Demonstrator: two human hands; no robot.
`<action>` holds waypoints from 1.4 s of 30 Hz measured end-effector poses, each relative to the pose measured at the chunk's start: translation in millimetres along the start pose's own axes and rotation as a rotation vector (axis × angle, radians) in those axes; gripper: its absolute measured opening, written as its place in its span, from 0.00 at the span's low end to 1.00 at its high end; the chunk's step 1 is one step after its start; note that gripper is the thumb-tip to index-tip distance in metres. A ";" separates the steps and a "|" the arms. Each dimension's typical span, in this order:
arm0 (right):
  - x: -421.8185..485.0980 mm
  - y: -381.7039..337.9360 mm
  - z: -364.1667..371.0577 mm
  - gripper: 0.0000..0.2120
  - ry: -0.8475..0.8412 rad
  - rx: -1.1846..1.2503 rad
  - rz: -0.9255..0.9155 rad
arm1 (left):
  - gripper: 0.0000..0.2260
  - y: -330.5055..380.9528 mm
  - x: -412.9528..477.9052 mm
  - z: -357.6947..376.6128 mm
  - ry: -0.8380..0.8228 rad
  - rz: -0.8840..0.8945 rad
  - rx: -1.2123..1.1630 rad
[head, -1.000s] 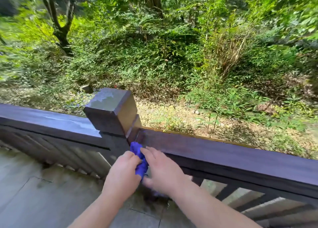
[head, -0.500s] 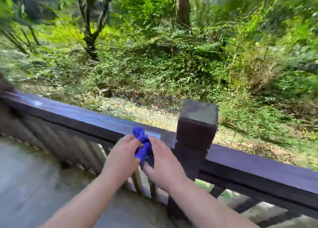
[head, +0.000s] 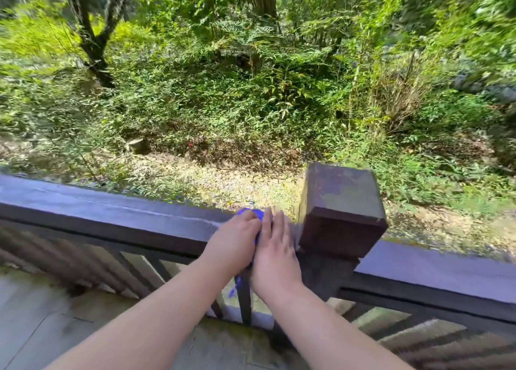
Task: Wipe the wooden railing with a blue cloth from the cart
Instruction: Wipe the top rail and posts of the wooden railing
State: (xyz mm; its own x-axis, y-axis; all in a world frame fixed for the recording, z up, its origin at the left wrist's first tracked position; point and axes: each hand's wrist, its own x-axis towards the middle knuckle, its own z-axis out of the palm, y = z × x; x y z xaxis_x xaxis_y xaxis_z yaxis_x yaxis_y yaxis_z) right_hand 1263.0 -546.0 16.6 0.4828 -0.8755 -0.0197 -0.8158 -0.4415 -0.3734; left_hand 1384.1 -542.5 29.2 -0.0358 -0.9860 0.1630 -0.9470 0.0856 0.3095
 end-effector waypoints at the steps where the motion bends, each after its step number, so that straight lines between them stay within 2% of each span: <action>1: 2.0 2.0 4.6 0.49 -0.019 -0.001 0.022 | 0.06 -1.7 3.6 6.7 -0.035 0.027 -0.004; 3: 5.8 6.5 13.6 0.48 -0.035 -0.003 0.033 | 0.07 -6.8 5.1 15.2 -0.043 0.043 -0.011; 6: 12.4 11.4 23.5 0.54 -0.029 -0.014 0.008 | 0.05 -13.5 4.2 21.4 -0.013 0.028 -0.023; 11: 26.2 13.5 31.1 0.55 -0.033 -0.073 -0.031 | 0.04 -26.5 8.8 18.7 -0.026 0.044 0.003; 16: 53.1 -1.1 30.1 0.56 -0.068 -0.164 -0.077 | 0.07 -57.9 11.8 11.5 -0.033 0.007 0.000; 19: 64.2 -20.8 35.1 0.58 -0.085 -0.140 -0.065 | 0.05 -84.5 8.0 1.3 -0.038 -0.024 0.019; 22: 73.2 -46.9 52.3 0.64 -0.078 -0.169 -0.049 | 0.08 -125.9 -3.7 -11.5 -0.032 -0.042 0.053; 27: 80.9 -75.8 82.0 0.66 -0.058 -0.289 -0.032 | 0.12 -202.4 -31.4 -40.9 0.004 -0.129 0.084; 33: 80.0 -79.9 80.2 0.63 -0.082 -0.350 -0.002 | 0.14 -265.3 -54.7 -74.5 -0.012 -0.231 0.044; 38: 81.5 -87.7 76.3 0.55 -0.094 -0.371 0.018 | 0.12 -258.7 -55.7 -72.6 0.032 -0.239 0.071; 42: 82.4 -87.2 77.9 0.54 -0.069 -0.377 0.008 | 0.10 -254.0 -58.0 -69.5 0.069 -0.275 0.063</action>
State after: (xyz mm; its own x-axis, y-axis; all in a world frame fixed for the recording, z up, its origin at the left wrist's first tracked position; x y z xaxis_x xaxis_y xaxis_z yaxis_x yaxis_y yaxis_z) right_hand 1398.7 -564.4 -24.8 0.4853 -0.8699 -0.0884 -0.8735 -0.4868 -0.0057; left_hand 1648.9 -497.1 6.2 0.2445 -0.9587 0.1451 -0.9362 -0.1944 0.2929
